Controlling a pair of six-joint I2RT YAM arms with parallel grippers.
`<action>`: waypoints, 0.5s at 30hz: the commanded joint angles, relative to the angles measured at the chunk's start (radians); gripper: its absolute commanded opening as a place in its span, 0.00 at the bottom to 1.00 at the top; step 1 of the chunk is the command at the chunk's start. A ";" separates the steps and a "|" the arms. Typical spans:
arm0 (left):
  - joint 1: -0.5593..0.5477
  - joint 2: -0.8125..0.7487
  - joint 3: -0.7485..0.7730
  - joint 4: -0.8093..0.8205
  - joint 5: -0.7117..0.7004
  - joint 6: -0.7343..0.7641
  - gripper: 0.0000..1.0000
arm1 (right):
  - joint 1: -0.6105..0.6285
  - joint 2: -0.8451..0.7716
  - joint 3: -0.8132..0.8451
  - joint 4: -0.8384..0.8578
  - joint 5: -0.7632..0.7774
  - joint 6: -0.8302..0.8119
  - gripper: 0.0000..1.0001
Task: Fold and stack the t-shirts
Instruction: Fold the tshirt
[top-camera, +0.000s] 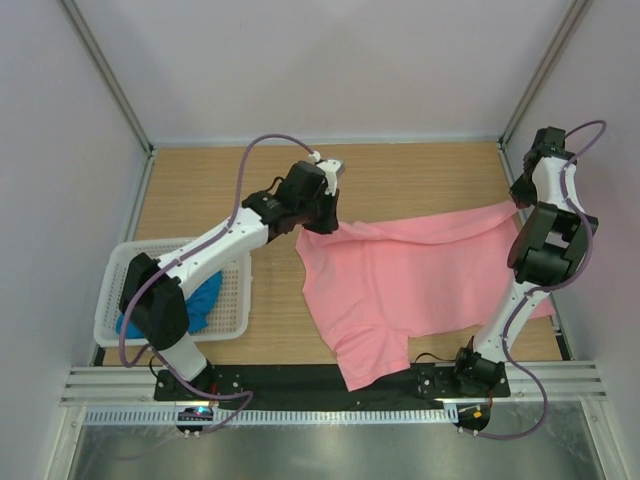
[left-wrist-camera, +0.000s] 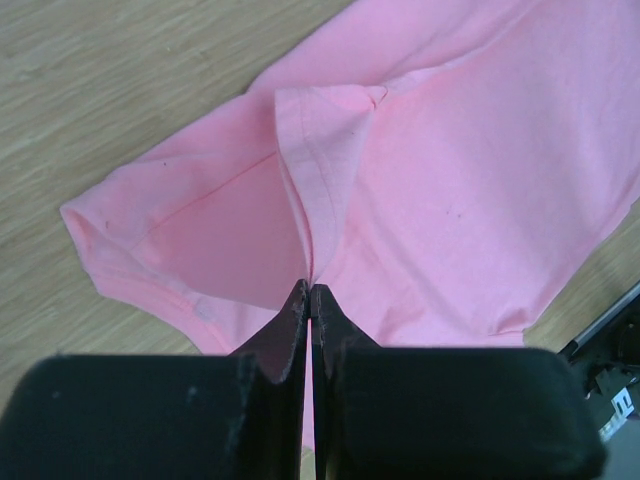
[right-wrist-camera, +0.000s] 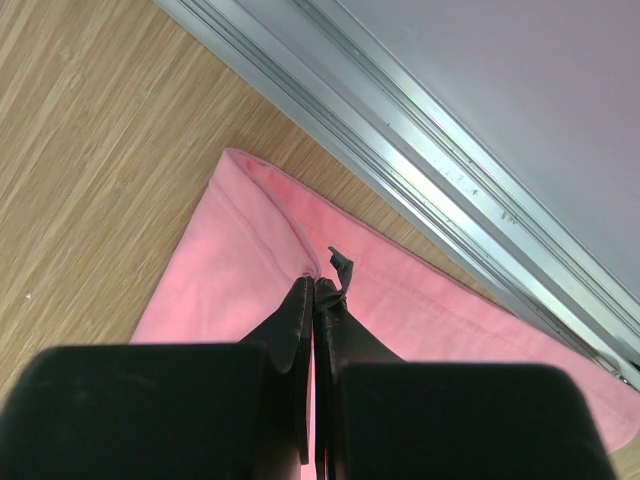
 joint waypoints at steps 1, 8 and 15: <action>-0.017 -0.037 -0.017 0.003 -0.016 -0.007 0.00 | 0.000 -0.029 0.016 -0.011 0.025 -0.015 0.01; -0.024 -0.044 -0.057 -0.017 -0.048 -0.020 0.00 | 0.000 -0.029 -0.007 -0.017 0.051 -0.015 0.01; -0.024 -0.039 -0.077 -0.033 -0.060 -0.018 0.00 | 0.000 -0.021 -0.042 -0.027 0.077 -0.023 0.01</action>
